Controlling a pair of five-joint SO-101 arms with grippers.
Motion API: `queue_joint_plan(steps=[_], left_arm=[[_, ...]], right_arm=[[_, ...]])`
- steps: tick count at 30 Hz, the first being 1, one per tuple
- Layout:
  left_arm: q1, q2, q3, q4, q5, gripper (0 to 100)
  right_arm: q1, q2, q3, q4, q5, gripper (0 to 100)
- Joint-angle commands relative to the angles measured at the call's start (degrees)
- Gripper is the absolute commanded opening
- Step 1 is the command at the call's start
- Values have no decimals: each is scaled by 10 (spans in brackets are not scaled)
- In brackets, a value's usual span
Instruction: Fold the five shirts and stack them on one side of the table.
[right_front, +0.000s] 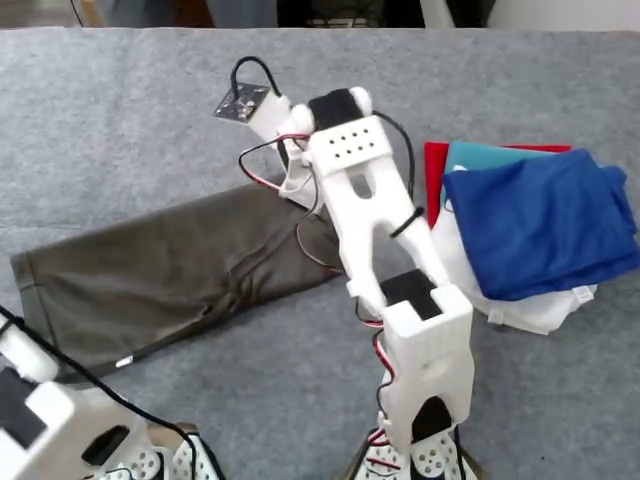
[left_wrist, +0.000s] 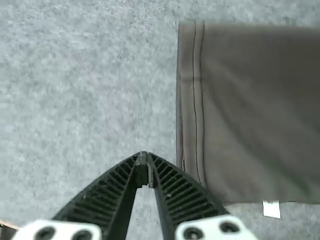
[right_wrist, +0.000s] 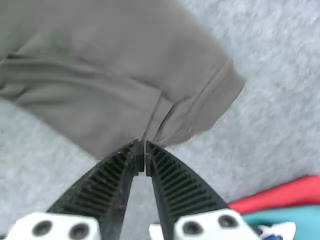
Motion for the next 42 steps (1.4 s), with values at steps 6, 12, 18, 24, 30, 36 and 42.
queue_joint_plan(steps=[6,12,18,24,30,36,42], left_arm=[[24,27,122,-56,-2,223],[22,127,80,-76,29,229],[-2,223,-7,-71,47,241],[-10,266,-27,-71,43,238],[7,272,-22,-71,43,152],[10,273,-23,-72,43,91],[11,273,-22,-72,43,38]], right_arm=[[4,-5,-44,43,-4,15],[4,-5,-41,44,-4,15],[4,-5,-41,45,-4,15],[4,-3,-44,43,-4,15],[4,-5,-45,42,-3,15],[4,-5,-46,42,-3,15],[4,-6,-46,42,-3,15]])
